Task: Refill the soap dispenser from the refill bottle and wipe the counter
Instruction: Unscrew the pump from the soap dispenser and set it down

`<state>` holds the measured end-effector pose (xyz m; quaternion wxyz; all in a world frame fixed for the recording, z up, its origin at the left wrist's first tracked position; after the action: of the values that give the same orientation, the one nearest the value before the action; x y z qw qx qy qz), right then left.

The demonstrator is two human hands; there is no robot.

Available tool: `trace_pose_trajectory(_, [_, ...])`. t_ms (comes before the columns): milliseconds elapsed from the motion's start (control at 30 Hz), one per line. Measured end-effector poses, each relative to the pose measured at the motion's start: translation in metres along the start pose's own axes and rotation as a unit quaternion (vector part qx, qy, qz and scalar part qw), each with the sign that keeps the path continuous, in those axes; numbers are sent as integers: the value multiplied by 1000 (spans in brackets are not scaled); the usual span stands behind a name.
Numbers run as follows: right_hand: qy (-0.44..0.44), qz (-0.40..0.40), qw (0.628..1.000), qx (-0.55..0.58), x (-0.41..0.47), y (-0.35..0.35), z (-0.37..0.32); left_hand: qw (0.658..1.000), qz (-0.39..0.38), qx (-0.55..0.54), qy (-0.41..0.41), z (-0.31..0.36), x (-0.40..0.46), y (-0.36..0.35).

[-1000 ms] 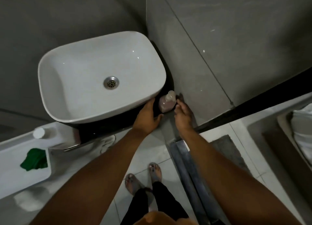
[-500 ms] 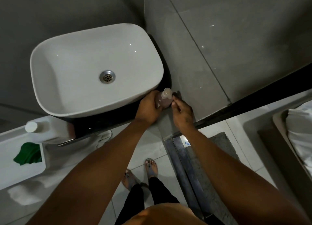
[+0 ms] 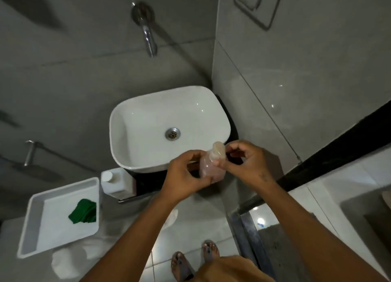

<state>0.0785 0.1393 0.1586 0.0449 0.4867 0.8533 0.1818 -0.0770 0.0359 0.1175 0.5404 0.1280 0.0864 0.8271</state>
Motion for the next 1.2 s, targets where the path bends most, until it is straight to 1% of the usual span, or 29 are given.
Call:
trace_pose_trajectory(133, [60,4,998,-20,11,-20,-48,1000,19,10,-20,30,-6,32])
trace_pose_trajectory(267, [102,-70,992,-19,19,-42,-79,998,48,2,-32,52,-9,60])
trace_pose_trajectory(333, [93,-69,993,-6,18,-46,-82,998,54,6,-43,61,-11,69])
trace_pose_trajectory(400, [79,-41,996,2,17,-47,-84,996,70,4,-47,64,-13,77])
trace_pose_trajectory(467, [87,-24,996,7,17,-47,-90,996,79,2,-44,63,-14,83])
trace_pose_trajectory(567, [105,-49,993,2,16,-53,-97,995,87,3,-44,61,-16,87])
trace_pose_trajectory(700, [83,-28,996,2,15,-52,-97,995,88,7,-52,64,-15,89])
trace_pose_trajectory(867, [108,-43,993,12,14,-56,-104,995,89,0,-47,61,-16,90])
trace_pose_trajectory(967, [92,-27,995,14,14,-54,-101,995,84,3,-47,59,-16,88])
trace_pose_trajectory(1100, [90,-53,994,33,12,-59,-100,995,90,-3,-41,60,-18,88])
trace_pose_trajectory(1200, [80,-44,995,33,11,-60,-99,995,82,4,-48,63,-18,85])
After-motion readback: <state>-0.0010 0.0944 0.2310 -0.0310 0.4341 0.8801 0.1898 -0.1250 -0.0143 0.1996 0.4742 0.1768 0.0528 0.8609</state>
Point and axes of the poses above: each hand's wrist, its own x-axis towards the middle knuckle, its own y-axis out of the back of the hand, z = x × y, the point moved 10 cm from there along x, towards the middle knuckle, and after that the axes turned 3 degrees about -y, right-handed, at the moved point
